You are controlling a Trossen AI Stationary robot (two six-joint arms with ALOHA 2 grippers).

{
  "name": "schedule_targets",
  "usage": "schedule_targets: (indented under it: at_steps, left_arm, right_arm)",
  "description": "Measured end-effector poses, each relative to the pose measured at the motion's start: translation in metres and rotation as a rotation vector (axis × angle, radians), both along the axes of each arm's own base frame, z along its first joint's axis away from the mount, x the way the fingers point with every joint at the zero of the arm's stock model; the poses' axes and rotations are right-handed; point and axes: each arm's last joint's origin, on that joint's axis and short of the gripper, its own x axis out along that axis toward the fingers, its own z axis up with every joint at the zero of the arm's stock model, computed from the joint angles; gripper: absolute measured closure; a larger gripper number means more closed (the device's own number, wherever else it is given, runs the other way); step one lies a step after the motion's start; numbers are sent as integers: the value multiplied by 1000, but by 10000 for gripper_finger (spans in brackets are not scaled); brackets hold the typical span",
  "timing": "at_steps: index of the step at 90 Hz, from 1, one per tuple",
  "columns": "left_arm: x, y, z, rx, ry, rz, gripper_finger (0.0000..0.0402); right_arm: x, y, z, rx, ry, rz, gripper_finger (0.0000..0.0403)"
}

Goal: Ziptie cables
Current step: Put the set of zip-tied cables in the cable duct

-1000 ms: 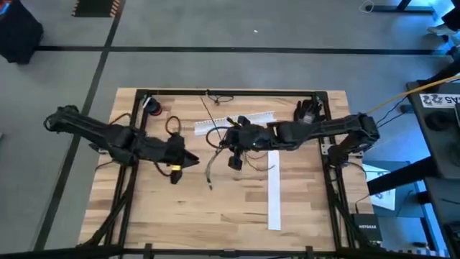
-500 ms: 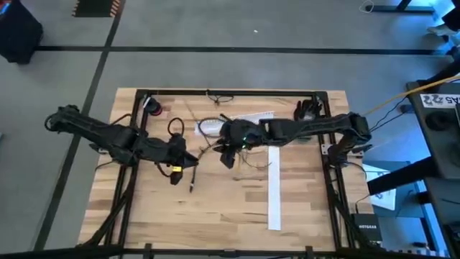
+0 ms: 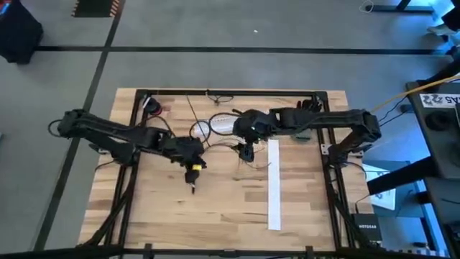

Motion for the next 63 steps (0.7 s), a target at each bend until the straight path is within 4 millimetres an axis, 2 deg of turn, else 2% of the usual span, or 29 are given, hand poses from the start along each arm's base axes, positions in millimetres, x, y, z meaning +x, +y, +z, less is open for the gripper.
schedule_targets:
  at_steps: [10, 23, 42, 54, 63]
  left_arm:
    - [0, 14, 5, -24, -13, 78, 343]
    - [-1, 31, 9, -86, -32, 176, 333]
    - [1, 69, 10, -93, -70, 239, 251]
    - [-3, 86, 6, -4, -22, 226, 206]
    - [-6, 95, 1, 81, 13, 171, 192]
  right_arm:
    - [-1, -22, -17, -14, 2, 54, 150]
    - [-7, -59, -18, -35, -25, 99, 150]
    - [-31, -117, -14, 4, -54, 64, 150]
    - [-35, -139, -30, -46, 17, 67, 150]
    - [-31, -153, -49, -69, 78, 60, 150]
